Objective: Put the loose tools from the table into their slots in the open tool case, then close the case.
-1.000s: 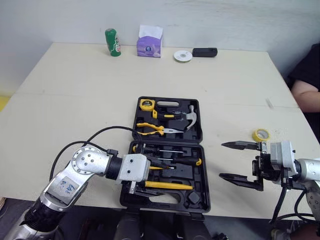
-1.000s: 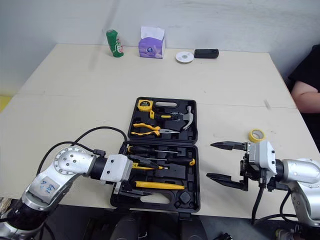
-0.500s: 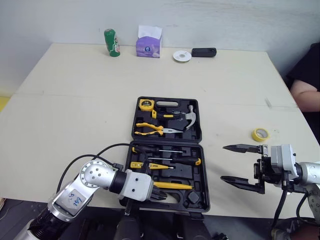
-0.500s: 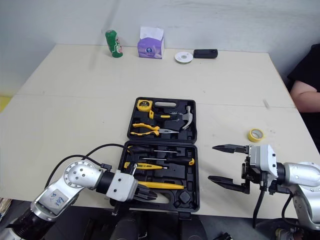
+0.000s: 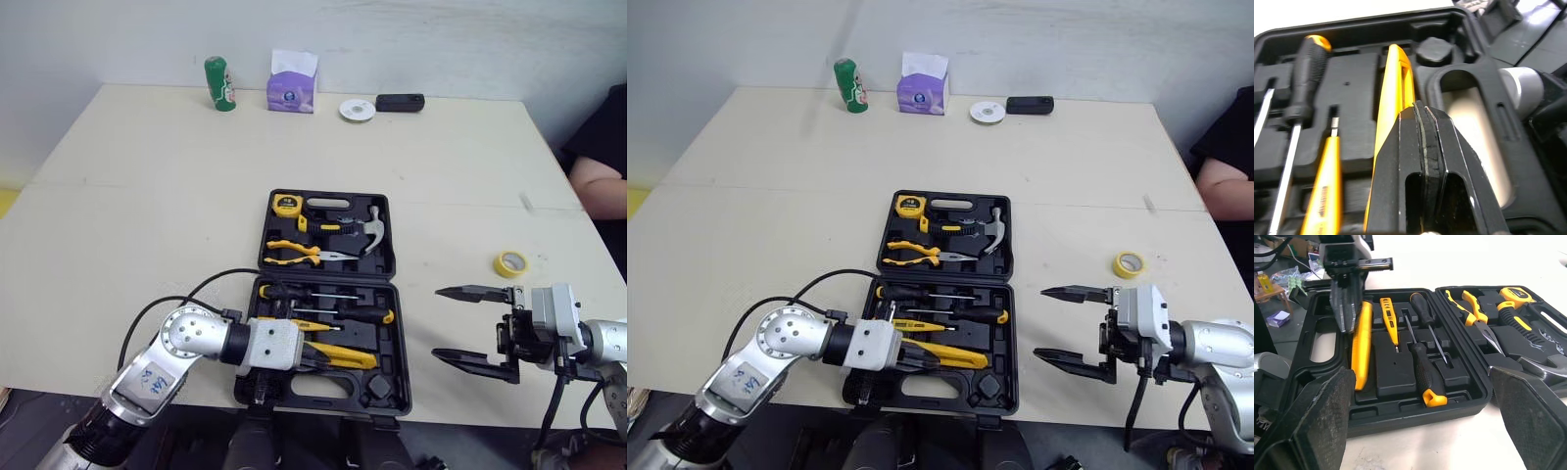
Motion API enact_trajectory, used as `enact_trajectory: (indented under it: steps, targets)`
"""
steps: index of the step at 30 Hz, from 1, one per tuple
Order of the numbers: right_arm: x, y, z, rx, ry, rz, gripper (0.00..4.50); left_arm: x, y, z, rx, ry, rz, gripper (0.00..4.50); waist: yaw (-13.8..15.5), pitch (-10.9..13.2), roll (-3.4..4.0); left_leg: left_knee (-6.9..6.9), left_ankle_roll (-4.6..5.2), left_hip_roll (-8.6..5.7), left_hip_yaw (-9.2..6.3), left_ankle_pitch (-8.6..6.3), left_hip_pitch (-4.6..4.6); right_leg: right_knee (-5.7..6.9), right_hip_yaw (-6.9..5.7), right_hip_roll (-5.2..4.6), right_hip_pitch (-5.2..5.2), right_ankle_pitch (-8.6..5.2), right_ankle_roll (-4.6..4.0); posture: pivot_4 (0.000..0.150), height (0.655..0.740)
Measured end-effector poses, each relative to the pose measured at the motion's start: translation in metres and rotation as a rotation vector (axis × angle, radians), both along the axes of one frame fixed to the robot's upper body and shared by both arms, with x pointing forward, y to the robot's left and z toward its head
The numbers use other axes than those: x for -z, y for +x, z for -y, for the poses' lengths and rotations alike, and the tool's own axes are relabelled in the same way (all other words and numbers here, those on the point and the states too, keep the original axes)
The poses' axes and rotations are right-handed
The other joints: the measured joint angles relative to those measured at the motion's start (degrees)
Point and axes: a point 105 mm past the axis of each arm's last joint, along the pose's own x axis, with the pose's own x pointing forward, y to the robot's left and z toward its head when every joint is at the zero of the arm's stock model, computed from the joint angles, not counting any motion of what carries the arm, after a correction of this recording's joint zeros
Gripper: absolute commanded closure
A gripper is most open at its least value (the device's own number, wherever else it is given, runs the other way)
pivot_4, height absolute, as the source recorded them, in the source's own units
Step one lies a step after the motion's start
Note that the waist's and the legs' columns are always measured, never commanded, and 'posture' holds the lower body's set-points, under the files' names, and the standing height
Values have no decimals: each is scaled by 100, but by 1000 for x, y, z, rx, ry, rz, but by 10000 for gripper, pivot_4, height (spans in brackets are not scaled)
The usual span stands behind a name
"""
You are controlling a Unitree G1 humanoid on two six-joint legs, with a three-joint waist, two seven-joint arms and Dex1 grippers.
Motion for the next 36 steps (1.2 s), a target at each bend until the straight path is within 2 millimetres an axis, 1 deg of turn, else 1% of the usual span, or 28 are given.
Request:
enact_trajectory:
  steps: [11,13,23,27,30,33,36]
  targets:
    - [1,0,-1,5,1,-13,0,1,7,4,-45,-64,-31,44574,1,0,0,2,-4,0,0,2,0,2,0,1,0,0,1,1500,7400]
    - [1,0,-1,7,1,-15,0,8,10,-1,-65,-37,-46,44574,-3,0,0,1,-4,0,1,2,1,2,1,1,0,0,1,1500,7400]
    - [1,1,0,17,1,-14,0,18,9,-3,-81,-22,-43,44574,2,-14,4,0,5,0,0,-3,20,1,0,-3,19,0,0,1500,7400]
    - [2,2,0,28,-2,-12,0,24,8,-8,-95,58,-60,44574,-14,-45,10,-11,4,3,0,-4,27,-3,2,0,22,-2,-4,1500,7400]
    - [3,4,0,42,3,3,0,26,8,-9,-93,76,-68,44574,-17,-80,36,-16,0,6,1,-9,51,-6,3,3,43,-6,-11,1500,7400]
    - [7,7,4,75,12,6,0,28,8,-10,-99,79,-77,44574,-16,-89,47,-30,-3,15,1,-27,118,-20,2,7,106,-16,-27,1500,7400]
    - [9,10,6,96,18,12,0,28,9,-9,-87,66,-68,44574,-11,-99,62,-34,-2,16,2,-29,116,-26,3,8,105,-17,-28,1500,7400]
